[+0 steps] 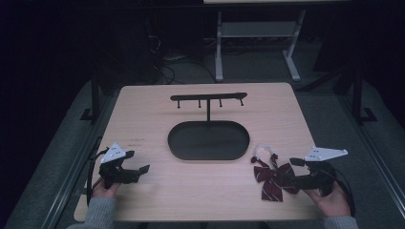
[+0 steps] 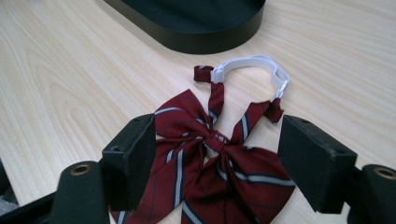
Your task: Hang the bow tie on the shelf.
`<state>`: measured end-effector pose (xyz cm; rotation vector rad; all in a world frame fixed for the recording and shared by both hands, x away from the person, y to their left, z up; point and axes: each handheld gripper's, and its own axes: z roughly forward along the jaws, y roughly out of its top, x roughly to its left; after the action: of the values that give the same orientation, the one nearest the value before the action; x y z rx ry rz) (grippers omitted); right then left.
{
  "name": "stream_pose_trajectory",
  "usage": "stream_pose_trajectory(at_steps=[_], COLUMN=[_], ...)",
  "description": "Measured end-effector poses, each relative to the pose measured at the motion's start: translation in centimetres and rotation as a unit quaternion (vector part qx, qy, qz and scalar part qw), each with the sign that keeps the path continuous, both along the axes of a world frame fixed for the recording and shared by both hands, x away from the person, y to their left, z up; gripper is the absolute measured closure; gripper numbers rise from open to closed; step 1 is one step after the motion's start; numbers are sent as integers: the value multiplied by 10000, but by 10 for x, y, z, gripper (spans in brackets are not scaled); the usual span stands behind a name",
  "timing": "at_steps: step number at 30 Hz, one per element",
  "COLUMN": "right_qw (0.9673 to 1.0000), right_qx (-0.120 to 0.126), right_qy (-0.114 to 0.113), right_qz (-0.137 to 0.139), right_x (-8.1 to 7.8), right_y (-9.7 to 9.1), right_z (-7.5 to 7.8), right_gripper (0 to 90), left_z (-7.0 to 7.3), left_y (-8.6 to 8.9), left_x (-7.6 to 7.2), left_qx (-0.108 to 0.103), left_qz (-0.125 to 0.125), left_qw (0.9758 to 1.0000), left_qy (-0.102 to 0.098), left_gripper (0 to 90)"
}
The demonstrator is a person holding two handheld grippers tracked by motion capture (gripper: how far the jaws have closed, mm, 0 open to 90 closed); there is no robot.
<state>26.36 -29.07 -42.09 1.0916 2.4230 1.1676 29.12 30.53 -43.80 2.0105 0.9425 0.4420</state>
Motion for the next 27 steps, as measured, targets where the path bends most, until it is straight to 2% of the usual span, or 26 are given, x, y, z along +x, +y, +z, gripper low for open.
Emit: stream_pose_trajectory(at_steps=[3, 16, 24, 25, 27], right_qw=[10000, 9997, 9993, 9989, 9987], right_qx=[-12, -126, -276, -375, -419], right_qy=[-56, 25, 76, 86, 104], right_qz=[37, 193, 252, 253, 256], right_x=[5, 28, 47, 53, 60], right_y=[3, 19, 30, 33, 35], right_z=[3, 15, 21, 20, 19], right_gripper=[266, 268, 310, 321, 333], left_z=[0, 1, 1, 1, 1], left_y=[0, 1, 1, 1, 1], left_x=[0, -1, -1, 0, 0], left_qx=[-13, -37, -13, -5, -22], left_qz=[21, 30, 21, 9, 31], left_qw=[10000, 10000, 10000, 10000, 10000], left_qy=[6, -19, -21, -21, -12], left_gripper=[130, 131, 130, 130, 130])
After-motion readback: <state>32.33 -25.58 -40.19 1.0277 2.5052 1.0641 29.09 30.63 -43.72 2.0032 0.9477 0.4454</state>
